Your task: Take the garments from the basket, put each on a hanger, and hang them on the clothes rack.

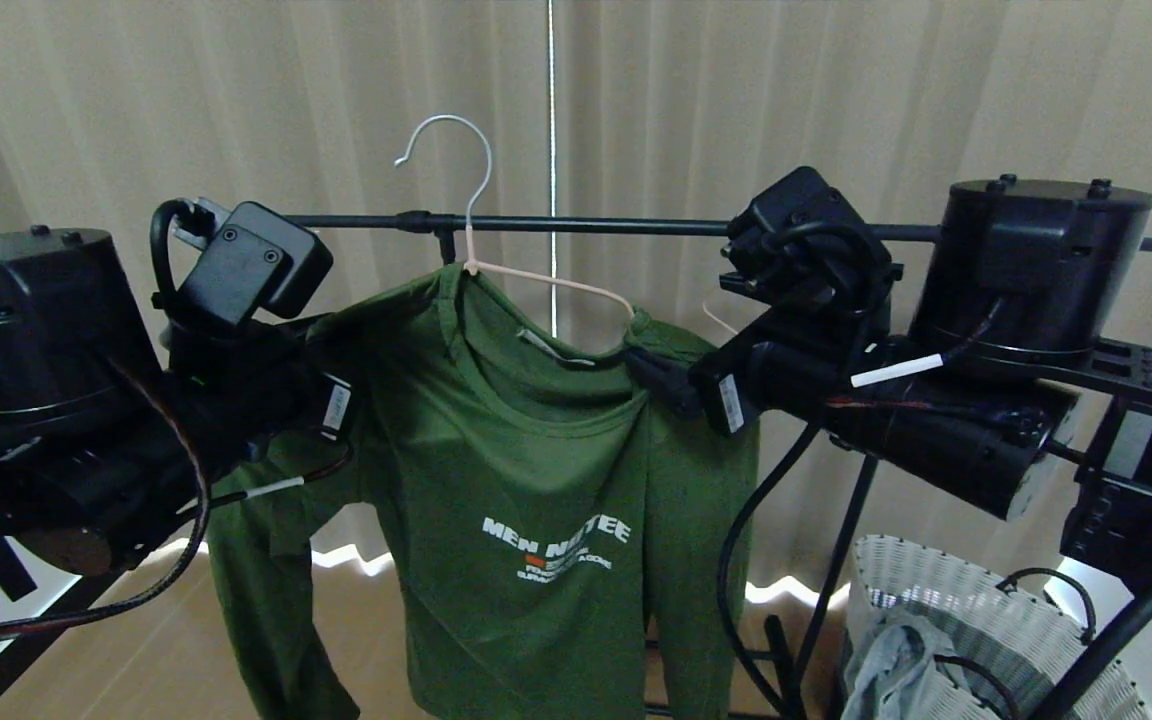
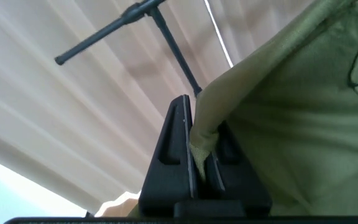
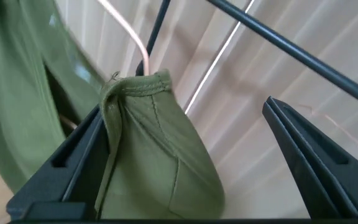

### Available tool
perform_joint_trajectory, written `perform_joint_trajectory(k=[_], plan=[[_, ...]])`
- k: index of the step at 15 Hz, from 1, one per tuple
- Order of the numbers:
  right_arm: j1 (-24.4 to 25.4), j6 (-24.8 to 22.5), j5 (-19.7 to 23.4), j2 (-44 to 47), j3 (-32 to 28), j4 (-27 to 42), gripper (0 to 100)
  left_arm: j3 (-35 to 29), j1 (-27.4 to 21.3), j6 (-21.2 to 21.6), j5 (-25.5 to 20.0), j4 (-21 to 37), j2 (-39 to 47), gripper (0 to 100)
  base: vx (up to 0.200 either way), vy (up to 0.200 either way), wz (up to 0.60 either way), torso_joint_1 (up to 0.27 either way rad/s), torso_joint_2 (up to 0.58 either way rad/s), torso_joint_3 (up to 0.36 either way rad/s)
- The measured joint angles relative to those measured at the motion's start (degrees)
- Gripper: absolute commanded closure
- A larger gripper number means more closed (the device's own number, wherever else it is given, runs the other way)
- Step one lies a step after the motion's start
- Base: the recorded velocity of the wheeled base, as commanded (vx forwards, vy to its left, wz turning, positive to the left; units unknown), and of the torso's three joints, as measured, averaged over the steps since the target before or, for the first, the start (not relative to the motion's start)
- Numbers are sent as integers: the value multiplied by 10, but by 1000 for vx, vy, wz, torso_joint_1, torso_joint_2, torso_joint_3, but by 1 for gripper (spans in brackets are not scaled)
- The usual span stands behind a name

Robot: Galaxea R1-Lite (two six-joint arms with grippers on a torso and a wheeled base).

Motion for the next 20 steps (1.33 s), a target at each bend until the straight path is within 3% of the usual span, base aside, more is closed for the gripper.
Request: perform_joint_trajectory(k=[9, 13, 20], plan=[[28, -1, -1, 41, -36, 2, 0, 1, -4, 0, 0, -13, 12, 100, 0, 0, 0, 0, 0, 0], [-3, -2, -3, 61, -77, 1, 0, 7, -5, 1, 0, -13, 10, 100, 0, 0, 0, 0, 0, 0], [-16, -30, -4, 81, -85, 1, 0, 12, -34, 5, -2, -14, 5, 100, 0, 0, 0, 0, 0, 0]])
